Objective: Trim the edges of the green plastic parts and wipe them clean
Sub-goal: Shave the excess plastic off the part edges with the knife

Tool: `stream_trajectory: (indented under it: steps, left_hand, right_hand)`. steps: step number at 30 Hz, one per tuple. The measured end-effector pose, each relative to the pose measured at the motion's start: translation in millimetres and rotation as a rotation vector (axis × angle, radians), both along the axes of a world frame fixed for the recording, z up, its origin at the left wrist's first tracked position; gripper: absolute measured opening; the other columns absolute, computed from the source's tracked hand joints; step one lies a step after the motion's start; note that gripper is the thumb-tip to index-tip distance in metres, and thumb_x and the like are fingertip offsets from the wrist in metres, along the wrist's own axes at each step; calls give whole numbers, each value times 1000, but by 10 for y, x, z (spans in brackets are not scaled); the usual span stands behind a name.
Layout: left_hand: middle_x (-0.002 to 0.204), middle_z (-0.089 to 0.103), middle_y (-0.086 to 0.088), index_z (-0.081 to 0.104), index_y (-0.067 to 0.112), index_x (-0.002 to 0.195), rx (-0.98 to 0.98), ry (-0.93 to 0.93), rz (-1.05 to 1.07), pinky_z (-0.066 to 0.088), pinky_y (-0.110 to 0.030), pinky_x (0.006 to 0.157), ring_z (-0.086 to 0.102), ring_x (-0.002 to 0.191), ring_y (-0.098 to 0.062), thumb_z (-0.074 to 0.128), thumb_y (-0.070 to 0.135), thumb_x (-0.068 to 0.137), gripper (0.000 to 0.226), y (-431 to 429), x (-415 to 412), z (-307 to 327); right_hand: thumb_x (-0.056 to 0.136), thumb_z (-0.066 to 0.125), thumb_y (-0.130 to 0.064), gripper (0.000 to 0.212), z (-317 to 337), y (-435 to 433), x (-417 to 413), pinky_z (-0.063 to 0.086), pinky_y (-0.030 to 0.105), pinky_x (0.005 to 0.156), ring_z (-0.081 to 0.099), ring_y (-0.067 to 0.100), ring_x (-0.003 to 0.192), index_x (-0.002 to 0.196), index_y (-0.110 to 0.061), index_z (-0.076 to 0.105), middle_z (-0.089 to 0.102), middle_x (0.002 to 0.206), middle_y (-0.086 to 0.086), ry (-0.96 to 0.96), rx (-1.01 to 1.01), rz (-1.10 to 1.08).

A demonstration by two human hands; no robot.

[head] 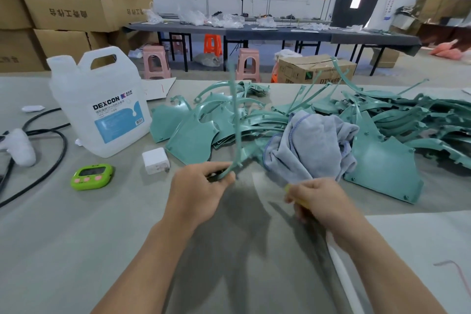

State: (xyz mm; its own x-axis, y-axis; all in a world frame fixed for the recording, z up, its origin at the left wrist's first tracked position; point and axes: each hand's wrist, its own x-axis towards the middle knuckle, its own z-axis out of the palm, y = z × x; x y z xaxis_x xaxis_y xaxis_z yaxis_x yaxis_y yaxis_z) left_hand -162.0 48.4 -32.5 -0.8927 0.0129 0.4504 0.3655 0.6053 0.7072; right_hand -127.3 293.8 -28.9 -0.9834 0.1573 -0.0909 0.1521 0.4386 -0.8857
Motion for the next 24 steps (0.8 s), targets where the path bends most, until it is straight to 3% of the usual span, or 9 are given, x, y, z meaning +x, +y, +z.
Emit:
stream_trajectory:
  steps: [2,3,7,9,11,13,15,20,24]
  left_hand:
    - [64,66,18,69,47,82,85,-19,3,43,-20,55,54,58,-2,67,49,82,3,18,5,4]
    - [60,62,10,67,34,78,156,-22,17,42,-22,53,49,55,-8,64,49,81,15,15,-1,12]
    - [84,78,9,77,26,84,537,-200,-93,54,-20,62,72,77,-8,68,29,86,9,12,-16,99]
    - [95,79,1,80,24,87,693,-347,-178,57,-22,67,75,87,-15,66,16,94,18,31,7,144]
    - [98,79,-7,81,22,88,763,-496,-243,59,-28,68,76,88,-21,61,13,98,24,66,37,151]
    - [102,78,-11,80,17,93,825,-601,-277,61,-37,78,75,94,-27,58,14,99,23,107,61,138]
    - [108,76,-15,76,8,102,943,-671,-313,60,-43,87,73,102,-32,56,11,98,21,136,64,118]
    - [112,75,-17,69,2,117,1094,-755,-308,63,-40,71,74,100,-31,49,12,101,28,94,68,181]
    - [115,74,-14,66,3,124,1127,-736,-220,59,-46,89,72,105,-31,48,15,102,30,98,44,205]
  right_hand:
    - [91,62,-45,41,-13,-45,19,41,26,48,53,11,44,68,-12,69,64,51,0,-2,373,29]
    - [90,59,-53,45,-20,-51,23,44,29,52,55,11,47,70,-13,68,64,52,-3,44,467,-27]
    - [79,49,-64,42,21,63,-38,48,34,65,61,25,75,74,-27,68,64,63,-8,344,439,-461]
    - [80,61,-61,51,21,152,-132,44,42,98,54,33,116,123,-33,64,70,115,4,354,490,-518]
    - [78,74,-56,88,-24,183,-228,28,45,115,35,32,142,152,-29,35,45,153,9,280,616,-422]
    - [77,77,-42,86,-102,136,-288,29,44,113,40,35,138,151,-24,38,48,151,13,239,678,-322]
    - [80,71,-22,54,-175,157,-346,35,41,100,53,39,117,133,-21,58,66,126,15,271,633,-312]
    - [85,62,-12,21,43,236,-187,38,25,78,58,23,88,101,-21,71,59,92,-3,715,258,-511]
    - [90,61,-16,23,339,74,144,52,48,81,62,33,91,100,-36,66,58,103,-6,1016,38,-459]
